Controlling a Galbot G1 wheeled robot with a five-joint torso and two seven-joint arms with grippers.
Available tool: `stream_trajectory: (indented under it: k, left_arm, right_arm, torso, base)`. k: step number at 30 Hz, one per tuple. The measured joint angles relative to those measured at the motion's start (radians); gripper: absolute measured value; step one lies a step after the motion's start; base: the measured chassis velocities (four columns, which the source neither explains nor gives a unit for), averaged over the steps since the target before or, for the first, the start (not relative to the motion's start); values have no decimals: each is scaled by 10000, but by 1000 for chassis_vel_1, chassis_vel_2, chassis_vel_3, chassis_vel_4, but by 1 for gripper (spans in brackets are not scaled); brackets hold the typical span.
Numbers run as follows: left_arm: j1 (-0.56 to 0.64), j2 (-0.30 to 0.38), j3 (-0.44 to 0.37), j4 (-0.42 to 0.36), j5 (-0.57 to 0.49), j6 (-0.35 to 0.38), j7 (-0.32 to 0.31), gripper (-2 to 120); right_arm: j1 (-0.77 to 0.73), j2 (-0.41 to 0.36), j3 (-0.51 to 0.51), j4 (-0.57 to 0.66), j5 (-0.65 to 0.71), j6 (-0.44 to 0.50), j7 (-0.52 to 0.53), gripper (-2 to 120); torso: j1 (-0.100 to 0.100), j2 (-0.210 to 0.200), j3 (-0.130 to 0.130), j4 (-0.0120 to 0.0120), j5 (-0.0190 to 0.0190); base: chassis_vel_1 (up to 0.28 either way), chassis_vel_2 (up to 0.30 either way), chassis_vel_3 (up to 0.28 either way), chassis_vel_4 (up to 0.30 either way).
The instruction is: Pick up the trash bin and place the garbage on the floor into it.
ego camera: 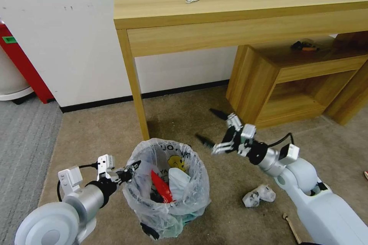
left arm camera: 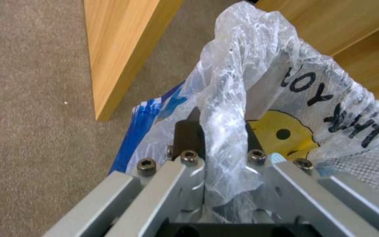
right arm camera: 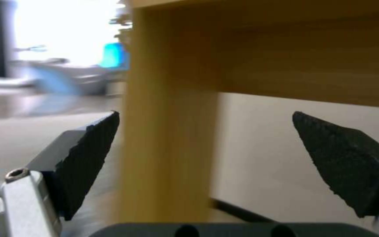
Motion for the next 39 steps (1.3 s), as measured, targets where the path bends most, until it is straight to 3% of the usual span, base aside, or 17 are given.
stream_trajectory:
  k: [2,4,6,7,10,14,21,39]
  left_arm:
    - [-32,-2,18,0,10,-103,-17,3]
    - [-40,-2,19,2,16,-140,-19,3]
    - [-73,-2,19,30,29,-229,-12,3]
    - [-73,-2,19,30,29,-229,-12,3]
    - [-122,-23,47,48,43,-250,47,3]
    - [-153,-50,107,49,71,-291,110,3]
    - [-83,-39,-28,-15,59,-297,139,3]
    - [64,-18,-178,-64,34,-210,157,3]
  right_arm:
    - [-561,150,540,381,18,-287,1872,100]
    - [-690,182,650,469,18,-332,2296,100]
    - [-1189,334,1034,778,18,-359,4087,100]
    - [-1189,334,1034,778,18,-359,4087,100]
    - [-1734,587,1670,952,-73,-393,5785,100]
    - [-2032,902,2272,921,-449,-379,6476,100]
    - [-2360,1470,3185,760,-697,-248,6690,100]
    - [-2476,1747,3171,909,-873,-18,6231,100]
  torso:
    - [0,0,0,-2,0]
    - [0,0,0,-3,0]
    - [0,0,0,-2,0]
    - [0,0,0,-2,0]
    - [0,0,0,-1,0]
    - [0,0,0,-1,-1]
    - [0,0,0,-1,1]
    - [0,0,0,2,-1]
  base:
    - [0,0,0,0]
    - [0,0,0,0]
    - [0,0,0,0]
    - [0,0,0,0]
    - [0,0,0,0]
    - [0,0,0,0]
    - [0,0,0,0]
    - [0,0,0,0]
